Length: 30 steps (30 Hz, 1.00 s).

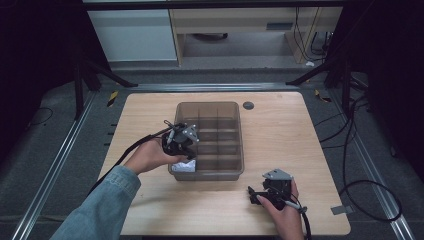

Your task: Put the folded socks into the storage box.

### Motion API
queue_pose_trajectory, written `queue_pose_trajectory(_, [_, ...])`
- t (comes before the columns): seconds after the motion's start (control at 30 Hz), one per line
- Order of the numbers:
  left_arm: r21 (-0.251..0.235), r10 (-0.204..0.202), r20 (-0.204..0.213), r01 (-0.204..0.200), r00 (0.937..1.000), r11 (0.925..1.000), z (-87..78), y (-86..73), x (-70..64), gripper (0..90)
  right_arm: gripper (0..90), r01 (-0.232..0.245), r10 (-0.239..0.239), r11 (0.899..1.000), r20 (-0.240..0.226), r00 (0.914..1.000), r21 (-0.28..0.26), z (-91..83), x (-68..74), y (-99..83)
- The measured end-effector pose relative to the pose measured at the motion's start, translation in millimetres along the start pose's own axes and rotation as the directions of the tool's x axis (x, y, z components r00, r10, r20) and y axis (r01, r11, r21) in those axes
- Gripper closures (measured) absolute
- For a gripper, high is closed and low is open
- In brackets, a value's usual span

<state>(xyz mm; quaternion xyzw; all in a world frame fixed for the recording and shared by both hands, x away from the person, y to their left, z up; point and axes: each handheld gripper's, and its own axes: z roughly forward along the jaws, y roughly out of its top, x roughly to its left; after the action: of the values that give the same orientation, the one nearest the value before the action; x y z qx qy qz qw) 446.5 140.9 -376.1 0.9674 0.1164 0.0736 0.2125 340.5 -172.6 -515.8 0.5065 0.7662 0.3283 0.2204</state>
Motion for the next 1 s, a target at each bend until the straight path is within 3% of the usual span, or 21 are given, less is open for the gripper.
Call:
queue_pose_trajectory(0.2, [-0.031,-0.023,-0.031,0.022,0.9993,0.9993,-3.8,-0.7,1.1,66.5,0.9,0.000,0.000,1.000,0.000,1.0000,0.000,0.0,0.0,0.0])
queue_pose_trajectory(0.3, [-0.051,-0.032,-0.038,0.030,0.9988,0.9983,-6.8,-1.3,1.2,64.3,0.9,0.000,0.000,1.000,0.000,1.0000,0.000,0.0,0.0,0.0])
queue_pose_trajectory(0.53, [-0.109,-0.075,-0.094,0.065,0.9927,0.9919,-14.8,-2.9,4.3,45.6,0.9,0.000,0.000,1.000,0.000,1.0000,0.000,0.0,0.0,0.0])
queue_pose_trajectory(0.67, [-0.145,-0.127,-0.096,0.112,0.9873,0.9831,-18.6,-4.5,9.4,25.6,0.9,0.001,-0.001,1.000,0.000,1.0000,0.000,0.0,-0.1,0.0])
queue_pose_trajectory(0.77, [-0.180,-0.164,-0.122,0.141,0.9789,0.9736,-24.0,-6.0,11.3,9.4,0.9,0.000,0.000,1.000,0.000,1.0000,0.000,0.0,0.0,0.0])
queue_pose_trajectory(0.9, [-0.234,-0.196,-0.130,0.162,0.9718,0.9586,-34.0,-7.8,10.4,3.8,0.9,0.002,-0.002,1.000,0.000,1.0000,0.000,-0.1,0.1,-0.1])
queue_pose_trajectory(1.0, [-0.252,-0.196,-0.139,0.156,0.9708,0.9551,-41.8,-10.1,8.1,3.7,0.9,0.001,-0.001,1.000,-0.001,1.0000,-0.001,-0.5,0.6,-0.6])
